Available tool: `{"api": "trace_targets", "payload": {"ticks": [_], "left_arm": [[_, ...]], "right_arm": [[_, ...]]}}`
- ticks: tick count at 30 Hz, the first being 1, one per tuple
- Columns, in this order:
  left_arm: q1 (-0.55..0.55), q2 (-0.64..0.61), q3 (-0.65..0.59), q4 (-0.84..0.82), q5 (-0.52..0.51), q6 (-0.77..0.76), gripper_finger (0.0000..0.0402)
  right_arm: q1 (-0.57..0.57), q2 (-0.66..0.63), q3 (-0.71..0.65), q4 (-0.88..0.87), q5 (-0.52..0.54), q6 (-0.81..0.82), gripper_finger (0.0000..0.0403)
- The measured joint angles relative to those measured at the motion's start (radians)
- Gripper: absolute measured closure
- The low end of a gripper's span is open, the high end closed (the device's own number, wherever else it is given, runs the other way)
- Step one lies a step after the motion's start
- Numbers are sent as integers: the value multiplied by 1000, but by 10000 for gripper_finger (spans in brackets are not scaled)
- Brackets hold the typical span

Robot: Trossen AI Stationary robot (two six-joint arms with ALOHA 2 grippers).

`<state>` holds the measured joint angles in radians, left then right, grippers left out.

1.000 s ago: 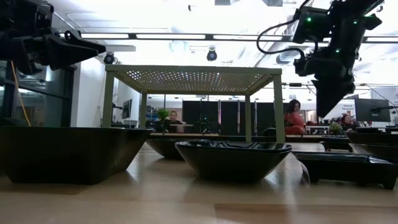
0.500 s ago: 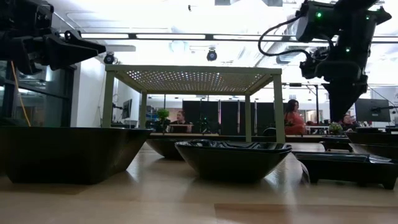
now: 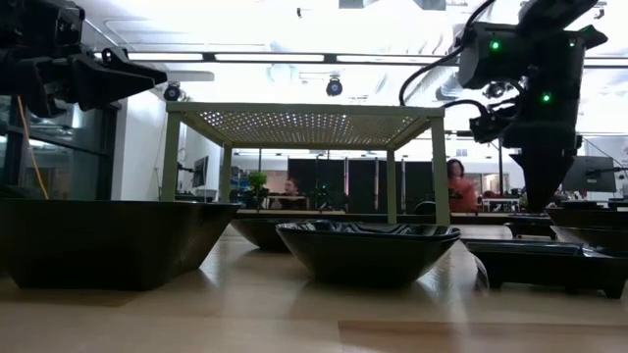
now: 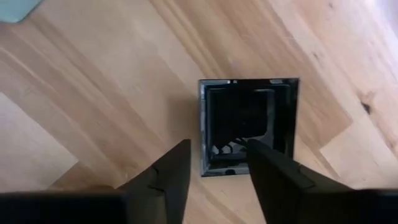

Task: Pick & Place Mini shaped plates
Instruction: Put the square plate on the shelf

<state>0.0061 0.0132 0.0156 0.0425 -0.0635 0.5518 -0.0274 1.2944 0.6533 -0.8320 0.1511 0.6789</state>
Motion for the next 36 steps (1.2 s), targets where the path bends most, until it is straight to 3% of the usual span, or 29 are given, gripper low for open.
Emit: {"api": "trace_targets", "payload": {"ticks": [5,11,22,36], "left_arm": [[0,0,0,0,0,0,208],[0,0,0,0,0,0,208],[0,0,0,0,0,0,208],[0,0,0,0,0,0,208]], "right_arm": [[12,33,0,27,3,-23,204],[11,79,0,47,5,-24,198],[7,115,0,51,26,79,224],[6,115,0,21,21,37,268]]}}
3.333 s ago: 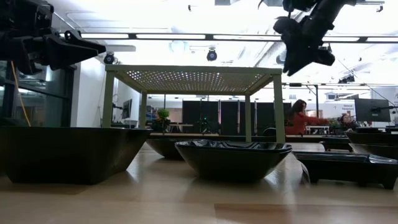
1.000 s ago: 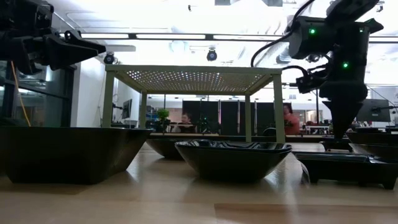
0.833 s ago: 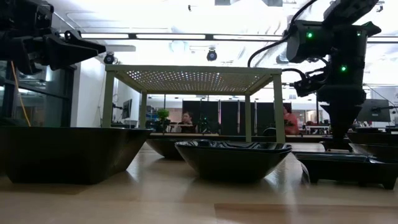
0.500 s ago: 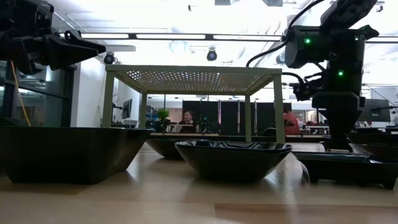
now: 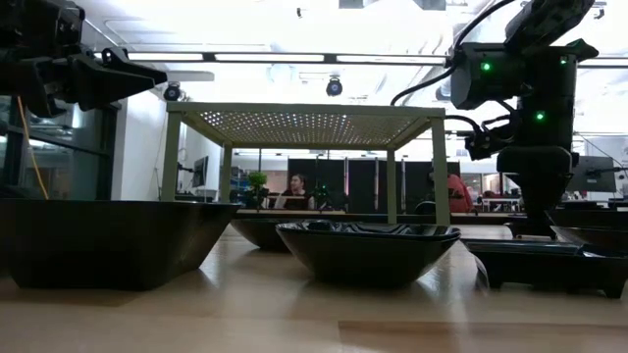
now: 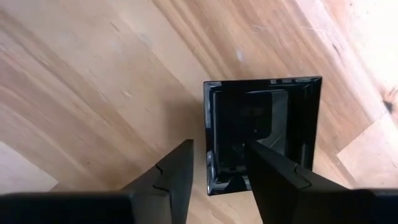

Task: Pick & Place Mini shaped plates
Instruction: Put the square plate on the shelf

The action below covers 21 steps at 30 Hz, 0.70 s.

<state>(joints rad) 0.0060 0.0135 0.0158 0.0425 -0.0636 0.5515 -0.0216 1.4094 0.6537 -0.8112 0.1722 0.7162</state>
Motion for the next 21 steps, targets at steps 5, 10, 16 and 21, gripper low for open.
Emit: {"api": "trace_targets", "payload": {"ticks": [5,10,16,21], "left_arm": [[0,0,0,0,0,0,208],[0,0,0,0,0,0,208],[0,0,0,0,0,0,208],[0,0,0,0,0,0,208]], "right_arm": [[0,0,-13,17,-16,-2,274],[0,0,-29,45,-26,1,274],[0,0,-26,43,-24,-17,275],[0,0,-26,42,-23,-19,275]]}}
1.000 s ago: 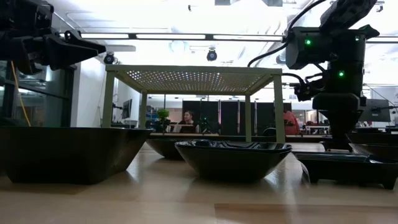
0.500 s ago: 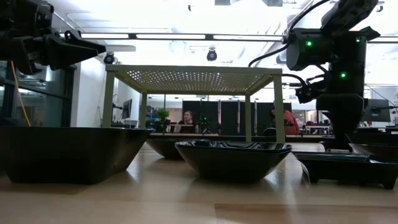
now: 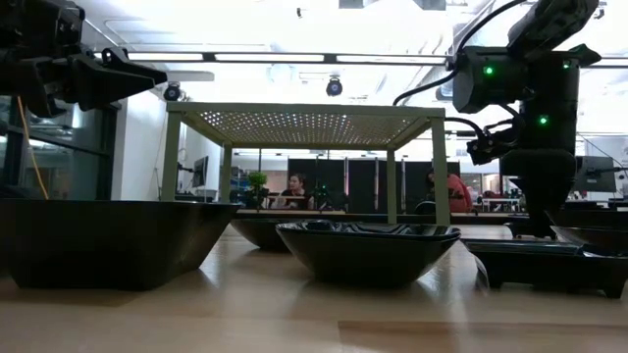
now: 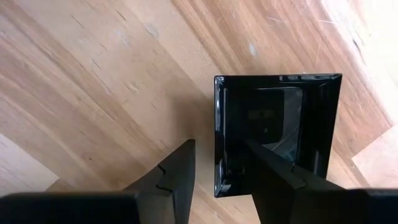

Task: Pick & Place Mini shaped plates
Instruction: Put the square plate on the shelf

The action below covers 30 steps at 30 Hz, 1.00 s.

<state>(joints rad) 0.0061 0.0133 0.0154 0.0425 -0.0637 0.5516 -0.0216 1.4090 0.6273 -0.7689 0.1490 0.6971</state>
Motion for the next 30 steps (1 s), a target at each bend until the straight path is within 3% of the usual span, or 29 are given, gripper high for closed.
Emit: {"api": "trace_targets", "payload": {"ticks": [14,30], "left_arm": [[0,0,0,0,0,0,208],[0,0,0,0,0,0,208]], "right_arm": [[0,-4,0,-4,9,1,279],[0,-5,2,-6,-5,-6,395]]}}
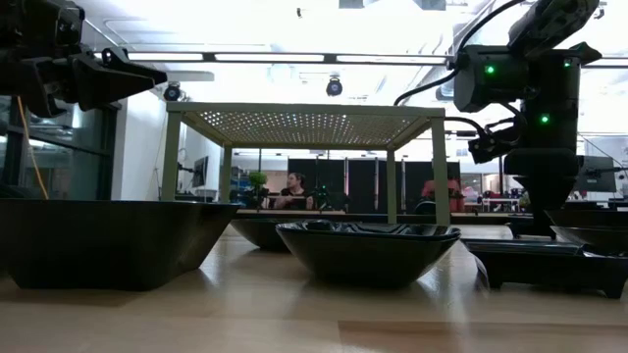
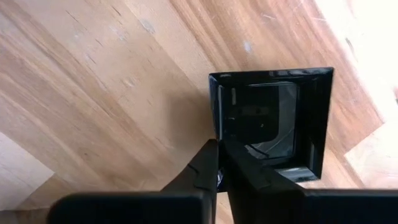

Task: Pick & Place Mini shaped plates
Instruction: Put the square plate on the shelf

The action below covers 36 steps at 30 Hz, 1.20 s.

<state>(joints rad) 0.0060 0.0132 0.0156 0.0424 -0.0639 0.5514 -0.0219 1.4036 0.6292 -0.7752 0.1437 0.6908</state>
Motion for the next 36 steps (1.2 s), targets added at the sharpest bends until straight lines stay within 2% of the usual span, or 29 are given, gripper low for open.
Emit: {"api": "trace_targets", "payload": {"ticks": [7,17,27,36], "left_arm": [[0,0,0,0,0,0,208],[0,0,0,0,0,0,208],[0,0,0,0,0,0,208],[0,0,0,0,0,0,208]], "right_arm": [[0,-6,3,-14,-2,4,401],[1,-107,144,-286,47,3,402],[1,-102,409,-534,188,-79,403],[-7,17,710,-680,330,-255,403]]}}
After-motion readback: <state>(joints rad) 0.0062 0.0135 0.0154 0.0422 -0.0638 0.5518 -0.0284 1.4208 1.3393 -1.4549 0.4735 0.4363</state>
